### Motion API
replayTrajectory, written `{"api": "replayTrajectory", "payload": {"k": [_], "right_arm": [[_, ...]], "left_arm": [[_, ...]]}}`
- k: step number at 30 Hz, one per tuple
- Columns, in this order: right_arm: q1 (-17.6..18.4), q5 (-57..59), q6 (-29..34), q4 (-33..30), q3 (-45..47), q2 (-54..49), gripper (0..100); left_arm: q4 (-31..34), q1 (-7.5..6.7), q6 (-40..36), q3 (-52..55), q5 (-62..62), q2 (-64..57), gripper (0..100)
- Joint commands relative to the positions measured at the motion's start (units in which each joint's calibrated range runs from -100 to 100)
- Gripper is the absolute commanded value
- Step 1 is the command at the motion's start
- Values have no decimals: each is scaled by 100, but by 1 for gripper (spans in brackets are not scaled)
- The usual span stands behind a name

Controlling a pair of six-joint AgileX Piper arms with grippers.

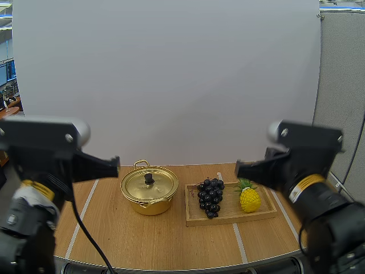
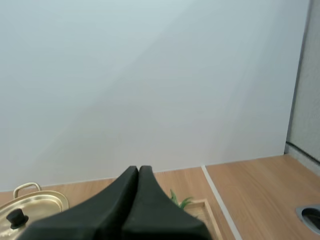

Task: Open the pot, put the pineapple inside, and close it

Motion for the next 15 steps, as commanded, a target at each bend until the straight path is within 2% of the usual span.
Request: {"api": "replayTrajectory", "payload": {"k": [1,5,15], "right_arm": [[5,1149,-46,-50,-881,-3,0],[5,1989,-46,-50,-1422,-3,0],[5,2217,-46,-37,-1505,-3,0]], "left_arm": [[113,3,35,-773,1438,0,0],[78,3,35,-1140,2224,0,0],[-514,3,35,-1172,2821,328,0]]}}
